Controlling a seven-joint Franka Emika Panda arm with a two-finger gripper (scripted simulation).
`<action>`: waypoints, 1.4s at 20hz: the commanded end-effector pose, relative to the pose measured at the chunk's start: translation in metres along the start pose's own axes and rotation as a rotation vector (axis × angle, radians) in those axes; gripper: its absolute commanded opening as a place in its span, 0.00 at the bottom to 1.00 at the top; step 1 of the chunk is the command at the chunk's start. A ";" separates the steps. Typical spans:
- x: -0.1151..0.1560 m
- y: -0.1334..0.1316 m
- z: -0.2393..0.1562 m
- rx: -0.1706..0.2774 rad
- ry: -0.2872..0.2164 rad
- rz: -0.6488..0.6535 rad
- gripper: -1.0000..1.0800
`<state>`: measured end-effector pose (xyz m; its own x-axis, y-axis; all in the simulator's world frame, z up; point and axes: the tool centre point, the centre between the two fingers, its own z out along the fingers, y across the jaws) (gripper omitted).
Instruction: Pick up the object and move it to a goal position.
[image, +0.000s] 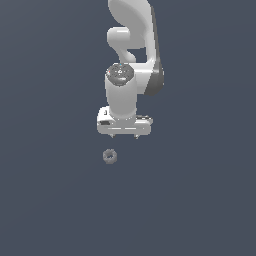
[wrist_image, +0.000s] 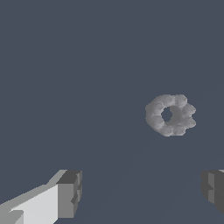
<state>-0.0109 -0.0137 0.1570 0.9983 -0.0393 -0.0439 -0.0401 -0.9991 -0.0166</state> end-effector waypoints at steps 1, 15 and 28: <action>0.000 0.000 0.000 0.000 0.000 0.000 0.96; -0.003 0.010 -0.015 -0.002 0.003 0.011 0.96; 0.011 0.026 0.006 0.004 0.013 0.215 0.96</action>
<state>-0.0033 -0.0367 0.1542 0.9755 -0.2173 -0.0348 -0.2179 -0.9759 -0.0126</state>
